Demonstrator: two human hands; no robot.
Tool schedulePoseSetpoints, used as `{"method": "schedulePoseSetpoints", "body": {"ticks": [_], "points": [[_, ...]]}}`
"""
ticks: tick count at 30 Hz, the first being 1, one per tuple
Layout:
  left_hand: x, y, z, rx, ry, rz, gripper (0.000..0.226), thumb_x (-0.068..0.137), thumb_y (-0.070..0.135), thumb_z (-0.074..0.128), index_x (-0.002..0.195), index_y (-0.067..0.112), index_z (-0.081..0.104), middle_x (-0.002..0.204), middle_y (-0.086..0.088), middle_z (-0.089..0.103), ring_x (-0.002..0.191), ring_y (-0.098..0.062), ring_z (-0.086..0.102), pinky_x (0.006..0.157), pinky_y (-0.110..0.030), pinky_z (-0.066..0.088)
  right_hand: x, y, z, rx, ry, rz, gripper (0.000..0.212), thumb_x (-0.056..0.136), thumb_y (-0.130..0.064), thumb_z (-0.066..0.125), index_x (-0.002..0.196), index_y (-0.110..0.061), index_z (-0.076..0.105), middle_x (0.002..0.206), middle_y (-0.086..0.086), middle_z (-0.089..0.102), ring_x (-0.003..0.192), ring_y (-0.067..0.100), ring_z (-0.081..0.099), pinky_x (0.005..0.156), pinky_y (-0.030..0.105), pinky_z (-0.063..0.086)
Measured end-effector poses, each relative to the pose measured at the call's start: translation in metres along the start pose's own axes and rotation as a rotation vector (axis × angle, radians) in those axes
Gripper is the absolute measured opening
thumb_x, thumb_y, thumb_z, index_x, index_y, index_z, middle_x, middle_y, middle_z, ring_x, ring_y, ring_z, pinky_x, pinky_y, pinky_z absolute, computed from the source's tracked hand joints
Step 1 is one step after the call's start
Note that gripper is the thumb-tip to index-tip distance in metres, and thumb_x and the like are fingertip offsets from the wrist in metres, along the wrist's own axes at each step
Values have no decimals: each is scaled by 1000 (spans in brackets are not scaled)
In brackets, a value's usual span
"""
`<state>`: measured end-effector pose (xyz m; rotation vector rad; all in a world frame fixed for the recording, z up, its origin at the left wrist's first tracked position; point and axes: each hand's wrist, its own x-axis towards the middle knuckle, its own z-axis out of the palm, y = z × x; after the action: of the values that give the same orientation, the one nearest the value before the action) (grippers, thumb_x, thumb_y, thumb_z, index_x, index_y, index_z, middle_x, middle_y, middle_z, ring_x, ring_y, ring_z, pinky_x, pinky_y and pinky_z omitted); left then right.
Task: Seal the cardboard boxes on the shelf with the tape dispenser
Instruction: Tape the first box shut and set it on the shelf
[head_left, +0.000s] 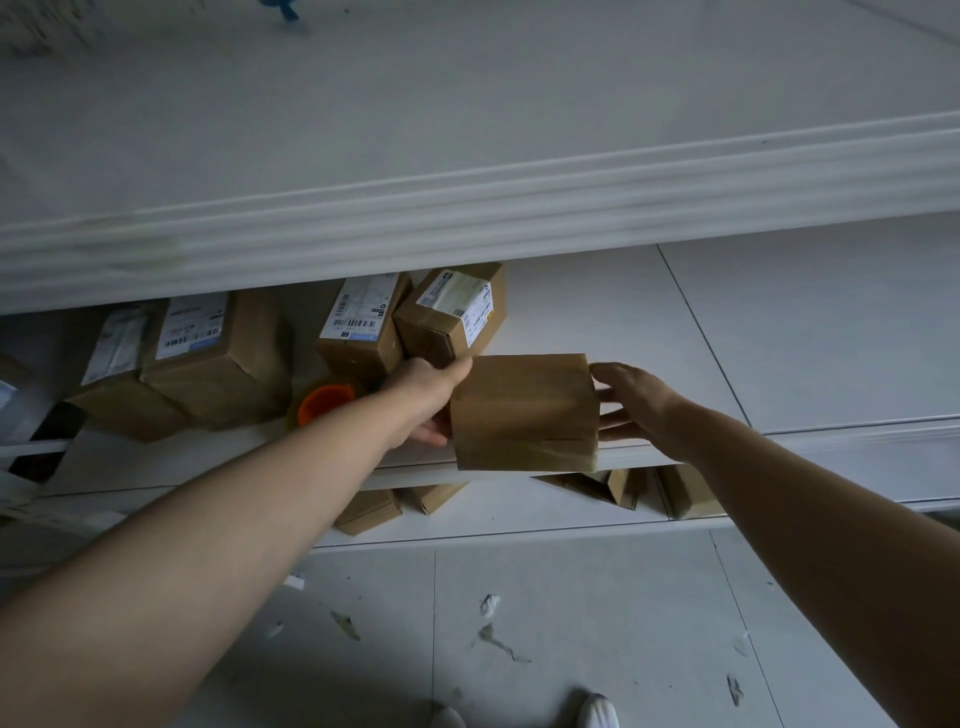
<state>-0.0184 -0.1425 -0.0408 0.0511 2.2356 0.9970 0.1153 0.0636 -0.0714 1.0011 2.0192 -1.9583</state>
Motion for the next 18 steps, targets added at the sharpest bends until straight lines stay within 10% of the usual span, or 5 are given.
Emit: {"method": "schedulePoseSetpoints", "body": {"ticks": [5,12,18], "points": [[-8,1,-10,20,-111,30,67,80,64,61,127,16,52,114,-4,64,100,-22,61,68,-30,54,-11,3,0,75,-25,56,29,100,-20,44,120,-2,55,112,20,63,91,25,62,73,33,54],[-8,-4,1,-72,-45,32,47,97,48,46,130,15,49,125,-6,59,110,-24,58,78,-34,52,-13,15,5,-23,-24,64,63,86,-64,52,139,-31,42,129,-3,44,124,25,40,89,47,39],[-23,2,14,-180,-115,53,41,103,18,40,144,18,36,130,-9,54,105,-30,61,83,-36,50,-19,3,-4,347,-120,-162,54,88,-18,63,138,-23,45,122,11,51,108,28,57,81,37,55]]}}
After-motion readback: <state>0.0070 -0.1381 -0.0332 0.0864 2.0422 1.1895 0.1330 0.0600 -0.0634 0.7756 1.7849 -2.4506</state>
